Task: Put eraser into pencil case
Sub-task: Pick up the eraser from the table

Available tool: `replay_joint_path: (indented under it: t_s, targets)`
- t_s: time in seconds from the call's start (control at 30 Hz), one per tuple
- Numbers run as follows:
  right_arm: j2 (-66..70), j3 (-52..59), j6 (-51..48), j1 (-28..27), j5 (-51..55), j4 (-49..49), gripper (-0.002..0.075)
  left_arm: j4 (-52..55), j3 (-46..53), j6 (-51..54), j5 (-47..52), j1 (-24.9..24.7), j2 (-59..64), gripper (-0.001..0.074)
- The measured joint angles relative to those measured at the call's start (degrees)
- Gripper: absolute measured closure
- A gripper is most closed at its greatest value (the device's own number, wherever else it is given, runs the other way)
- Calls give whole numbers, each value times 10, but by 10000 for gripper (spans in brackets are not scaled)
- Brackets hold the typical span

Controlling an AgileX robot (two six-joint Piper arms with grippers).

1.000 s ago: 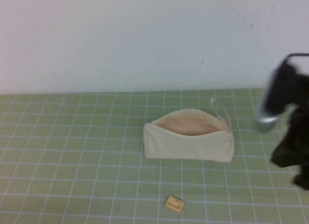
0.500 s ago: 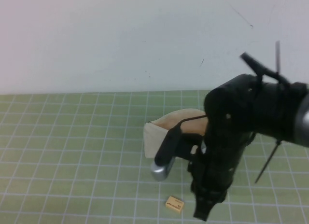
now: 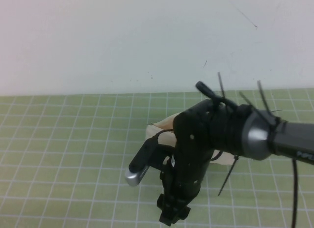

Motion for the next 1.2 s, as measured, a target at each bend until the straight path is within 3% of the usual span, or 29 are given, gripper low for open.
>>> replay_joint_path:
  t_s: [0.23,0.67,0.83,1.2]
  targets:
    - [45,-27,38,7,-5,-38,373,0,0,0,0,0,0,736]
    - [58,-30,93,7,-22,-91,400,0,0,0,0,0,0,736]
    - [58,-30,93,7,-22,-65,519,0,0,0,0,0,0,736]
    - [-18,-108,93,5,70,-72,517,0,0,0,-1,0,0,736]
